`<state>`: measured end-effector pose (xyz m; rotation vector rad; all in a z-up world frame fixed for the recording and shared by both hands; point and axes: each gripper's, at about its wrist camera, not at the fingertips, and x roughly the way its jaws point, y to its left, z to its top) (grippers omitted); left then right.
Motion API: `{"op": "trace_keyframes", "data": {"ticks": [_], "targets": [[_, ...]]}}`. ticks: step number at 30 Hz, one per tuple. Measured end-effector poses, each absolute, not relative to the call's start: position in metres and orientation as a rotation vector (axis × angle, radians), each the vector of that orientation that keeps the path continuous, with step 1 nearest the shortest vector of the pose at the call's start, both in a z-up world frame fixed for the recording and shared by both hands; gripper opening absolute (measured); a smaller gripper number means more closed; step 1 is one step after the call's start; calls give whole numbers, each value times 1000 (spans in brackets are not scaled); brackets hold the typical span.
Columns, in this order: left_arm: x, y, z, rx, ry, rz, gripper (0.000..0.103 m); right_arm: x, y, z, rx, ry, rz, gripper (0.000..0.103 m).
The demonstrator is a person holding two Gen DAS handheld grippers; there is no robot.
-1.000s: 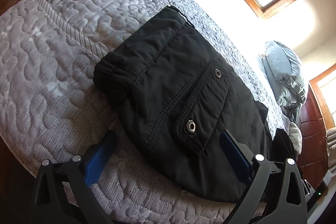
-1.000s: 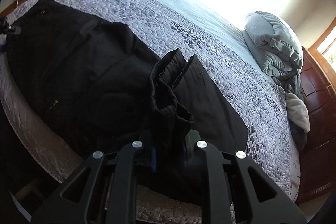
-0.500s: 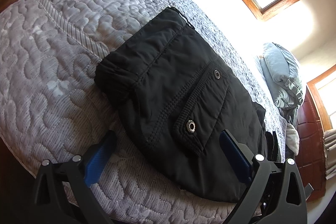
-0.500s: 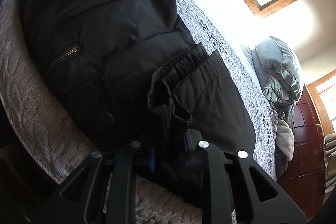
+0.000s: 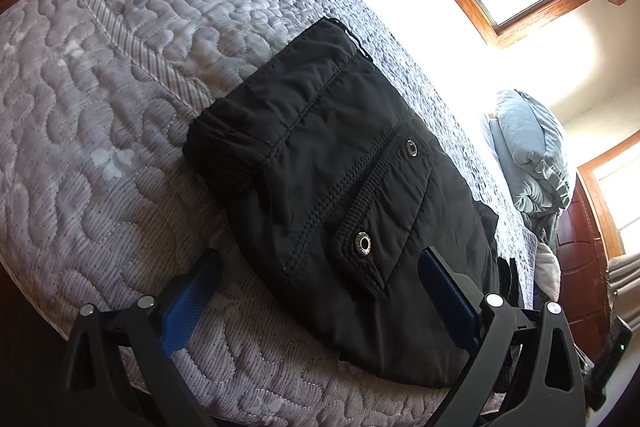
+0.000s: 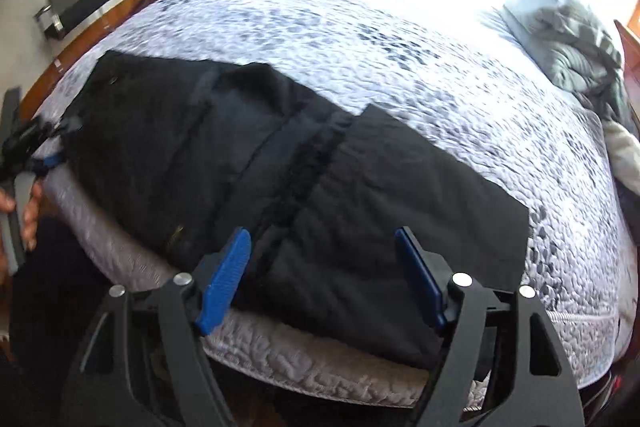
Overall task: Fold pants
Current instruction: 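Lay the pant leg over the folded pants and release with the right tool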
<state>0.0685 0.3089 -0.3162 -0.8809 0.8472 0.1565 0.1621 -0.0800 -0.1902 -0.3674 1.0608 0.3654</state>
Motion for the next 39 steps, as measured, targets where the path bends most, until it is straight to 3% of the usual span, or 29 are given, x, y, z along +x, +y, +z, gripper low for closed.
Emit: {"op": "trace_keyframes", "data": {"ticks": [1,10,11,12,13,14,15,24,34,37,39], "targets": [[68,310,-317,-886,845,155,99,172,-79,-192,-349,1078,341,63],[66,316,-319,-905,841,127,99,214,-52,-236,-427,1180,186,61],[65,317,-319,-910,839,125,99,216,-53,-241,-409,1202,184,51],[65,319,-319,-915,837,122,99,211,-56,-245,-382,1226,193,33],[65,320,-320,-919,835,119,99,208,-56,-250,-363,1242,205,25],[64,321,-320,-922,833,116,99,206,-55,-251,-348,1252,222,8],[64,322,-321,-926,831,112,99,203,-52,-250,-334,1256,237,2],[60,332,-324,-960,819,88,99,194,-44,-228,-249,1264,307,1],[59,334,-325,-956,823,89,99,198,-34,-265,-263,1325,347,2],[60,332,-324,-953,825,90,99,199,-36,-259,-235,1345,379,11],[60,333,-324,-971,819,84,99,200,-37,-252,-222,1358,402,22]]}}
